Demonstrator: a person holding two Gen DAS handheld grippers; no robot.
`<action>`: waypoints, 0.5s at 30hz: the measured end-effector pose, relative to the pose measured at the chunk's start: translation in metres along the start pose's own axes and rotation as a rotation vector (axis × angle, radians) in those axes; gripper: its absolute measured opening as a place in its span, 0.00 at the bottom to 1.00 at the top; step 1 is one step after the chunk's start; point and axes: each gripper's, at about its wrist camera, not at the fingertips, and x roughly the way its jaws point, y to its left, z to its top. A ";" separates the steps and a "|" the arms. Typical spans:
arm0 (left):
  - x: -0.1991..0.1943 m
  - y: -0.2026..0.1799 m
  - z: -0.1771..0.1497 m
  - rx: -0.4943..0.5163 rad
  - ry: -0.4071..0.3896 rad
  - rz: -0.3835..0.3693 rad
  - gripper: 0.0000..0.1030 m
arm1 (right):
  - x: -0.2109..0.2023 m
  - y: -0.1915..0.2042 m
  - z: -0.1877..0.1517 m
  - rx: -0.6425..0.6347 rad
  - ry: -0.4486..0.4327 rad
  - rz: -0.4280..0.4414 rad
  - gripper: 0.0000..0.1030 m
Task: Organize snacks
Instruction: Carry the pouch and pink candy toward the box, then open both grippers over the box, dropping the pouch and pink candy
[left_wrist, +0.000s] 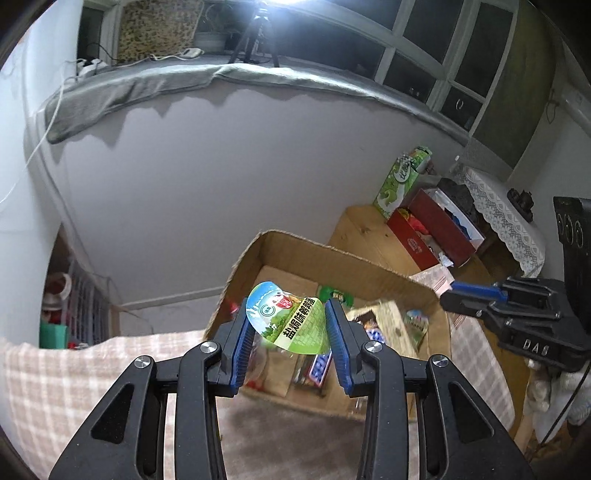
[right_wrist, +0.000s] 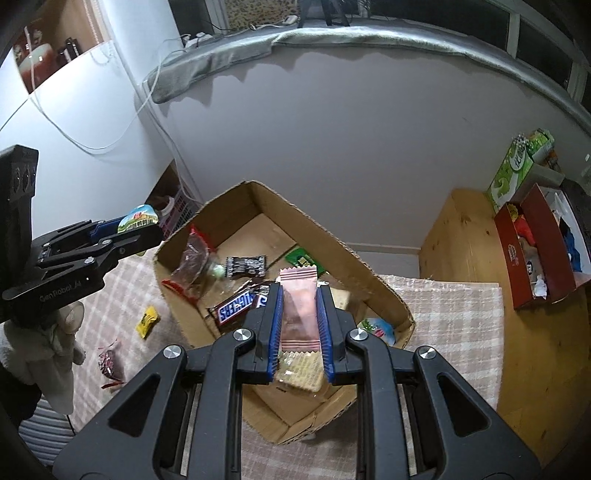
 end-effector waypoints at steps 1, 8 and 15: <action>0.004 -0.002 0.002 0.002 0.006 -0.003 0.35 | 0.003 -0.002 0.001 0.006 0.004 0.002 0.18; 0.021 -0.006 0.008 -0.008 0.032 -0.005 0.35 | 0.019 -0.004 0.007 0.019 0.030 0.002 0.19; 0.028 -0.004 0.009 -0.013 0.048 0.004 0.36 | 0.029 0.002 0.009 0.001 0.052 -0.002 0.19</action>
